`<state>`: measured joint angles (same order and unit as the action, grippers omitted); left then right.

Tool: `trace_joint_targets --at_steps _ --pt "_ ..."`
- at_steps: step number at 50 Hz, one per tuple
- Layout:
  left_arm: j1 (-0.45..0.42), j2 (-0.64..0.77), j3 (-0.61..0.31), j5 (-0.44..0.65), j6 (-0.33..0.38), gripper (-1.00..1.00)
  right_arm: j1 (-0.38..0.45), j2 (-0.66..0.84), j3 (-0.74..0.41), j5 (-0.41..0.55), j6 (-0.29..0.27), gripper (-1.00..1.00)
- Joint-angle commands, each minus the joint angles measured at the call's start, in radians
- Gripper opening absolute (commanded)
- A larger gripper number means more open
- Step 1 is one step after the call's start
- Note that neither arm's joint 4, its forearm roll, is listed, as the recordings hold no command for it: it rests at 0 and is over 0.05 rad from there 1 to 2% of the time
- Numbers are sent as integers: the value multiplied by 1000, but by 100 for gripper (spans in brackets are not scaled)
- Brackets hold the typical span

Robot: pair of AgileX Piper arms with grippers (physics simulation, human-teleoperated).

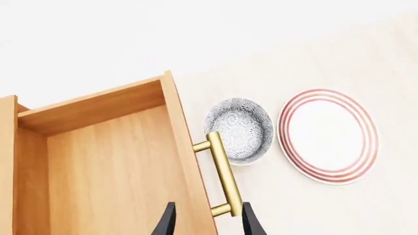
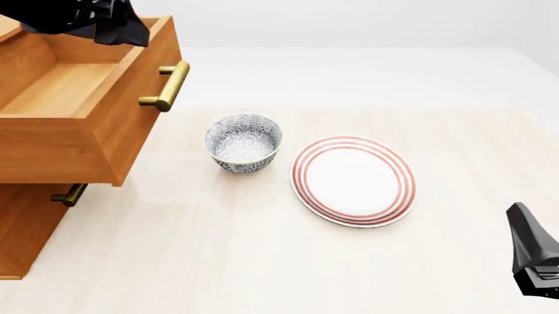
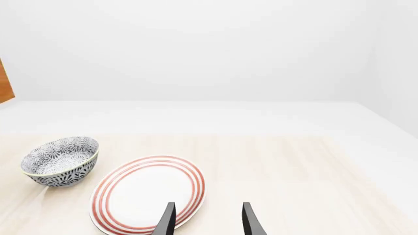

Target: Open the top drawer of the cabinet.

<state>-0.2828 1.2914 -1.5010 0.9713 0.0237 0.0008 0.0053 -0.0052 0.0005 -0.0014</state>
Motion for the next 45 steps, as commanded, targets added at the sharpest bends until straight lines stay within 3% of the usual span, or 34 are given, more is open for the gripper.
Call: trace_joint_targets --at_steps 1,17,45 --pt "8 -26 5 -2 19 100 0 0 0 0 0 100" --pt "16 -52 45 -34 30 100 0 0 0 0 0 100" --pt "55 -199 149 -106 115 100 0 0 1 -1 -1 100"
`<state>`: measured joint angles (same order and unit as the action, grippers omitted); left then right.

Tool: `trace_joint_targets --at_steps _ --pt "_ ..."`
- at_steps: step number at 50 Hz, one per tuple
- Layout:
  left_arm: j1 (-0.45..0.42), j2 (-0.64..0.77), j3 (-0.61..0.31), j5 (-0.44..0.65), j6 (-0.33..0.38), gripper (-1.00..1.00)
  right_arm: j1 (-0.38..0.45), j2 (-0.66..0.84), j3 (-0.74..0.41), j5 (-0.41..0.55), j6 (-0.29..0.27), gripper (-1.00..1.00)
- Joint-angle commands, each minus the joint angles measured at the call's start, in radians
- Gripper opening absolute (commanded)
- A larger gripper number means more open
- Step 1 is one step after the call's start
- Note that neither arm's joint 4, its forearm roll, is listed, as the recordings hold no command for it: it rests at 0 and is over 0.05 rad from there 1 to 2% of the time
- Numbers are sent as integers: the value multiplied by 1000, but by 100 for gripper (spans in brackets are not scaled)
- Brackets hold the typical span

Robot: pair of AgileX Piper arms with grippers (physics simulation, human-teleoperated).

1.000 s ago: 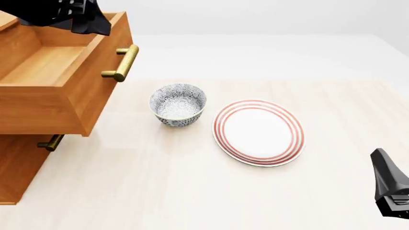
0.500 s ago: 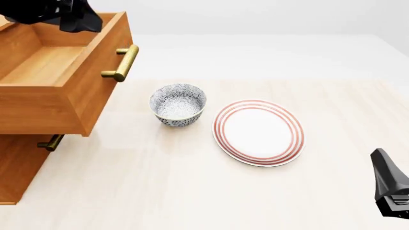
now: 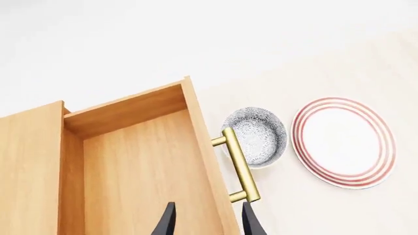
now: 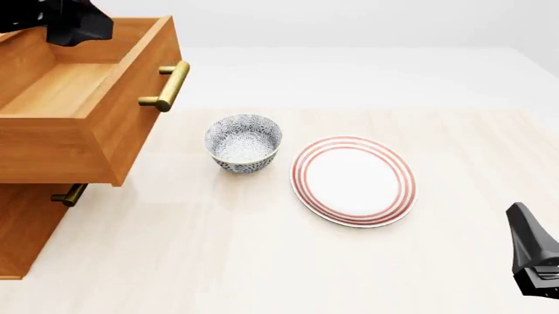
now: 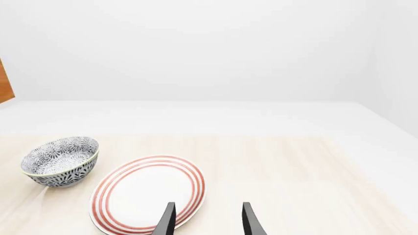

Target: Open the top drawer of the cabinet.

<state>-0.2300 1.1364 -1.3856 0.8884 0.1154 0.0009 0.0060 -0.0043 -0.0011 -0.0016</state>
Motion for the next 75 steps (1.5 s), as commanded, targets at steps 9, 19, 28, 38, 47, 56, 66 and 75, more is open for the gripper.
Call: trace_joint_targets --at_steps 9,19,28,38,47,56,66,75 --pt "6 -81 53 -40 33 100 0 0 0 0 0 100" --pt "13 -122 89 -76 62 100 0 -1 1 0 0 100" --pt "44 -188 101 -80 99 100 0 -1 0 1 0 100" --pt "47 -232 100 -87 123 100 0 -1 0 1 0 100" --pt "56 -251 111 -82 128 100 0 0 0 0 0 100" --pt "73 -294 135 -81 132 100 0 -1 -1 2 0 100" --pt "78 -346 169 -97 144 100 0 -1 -1 2 0 100" --pt "85 -386 189 -103 157 100 0 -1 -1 2 0 100"
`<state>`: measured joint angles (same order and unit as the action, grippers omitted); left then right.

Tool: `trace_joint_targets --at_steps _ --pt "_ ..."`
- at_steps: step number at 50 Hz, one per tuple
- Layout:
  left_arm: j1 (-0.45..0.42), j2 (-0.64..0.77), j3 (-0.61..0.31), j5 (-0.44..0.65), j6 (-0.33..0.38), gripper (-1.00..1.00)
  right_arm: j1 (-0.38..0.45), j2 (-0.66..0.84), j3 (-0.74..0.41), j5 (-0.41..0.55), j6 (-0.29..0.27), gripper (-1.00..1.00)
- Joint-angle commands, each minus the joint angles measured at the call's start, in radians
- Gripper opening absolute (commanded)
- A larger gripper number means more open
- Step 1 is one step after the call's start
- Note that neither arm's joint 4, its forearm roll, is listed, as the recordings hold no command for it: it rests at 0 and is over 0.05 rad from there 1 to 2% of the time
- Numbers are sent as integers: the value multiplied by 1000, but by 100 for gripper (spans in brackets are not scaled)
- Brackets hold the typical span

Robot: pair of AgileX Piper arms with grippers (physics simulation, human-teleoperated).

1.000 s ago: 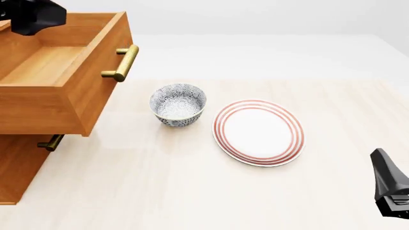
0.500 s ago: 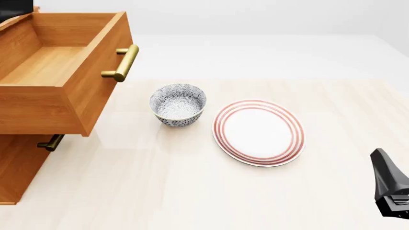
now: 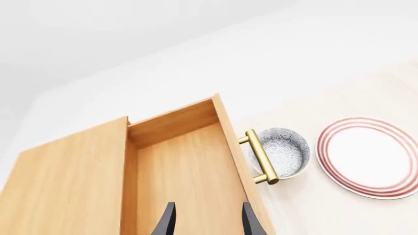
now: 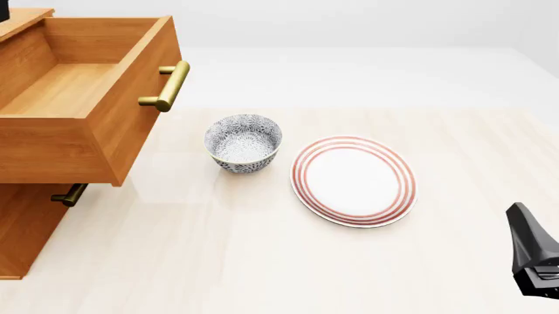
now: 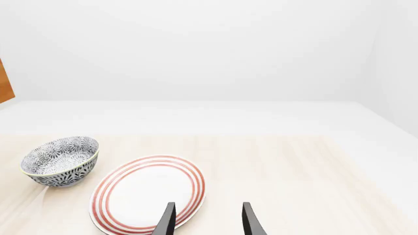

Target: Open the top drawer of the cabinet.

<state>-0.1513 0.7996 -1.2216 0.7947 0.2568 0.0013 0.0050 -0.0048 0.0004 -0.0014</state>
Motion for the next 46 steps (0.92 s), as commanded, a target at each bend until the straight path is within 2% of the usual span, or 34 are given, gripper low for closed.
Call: trace_joint_targets --at_steps 1,32,46 --pt "6 -54 24 -11 17 100 0 0 0 0 0 100" --pt "-17 -169 33 -13 97 100 0 0 0 0 0 100" --pt "-29 -206 30 -16 86 100 0 0 0 0 0 100"
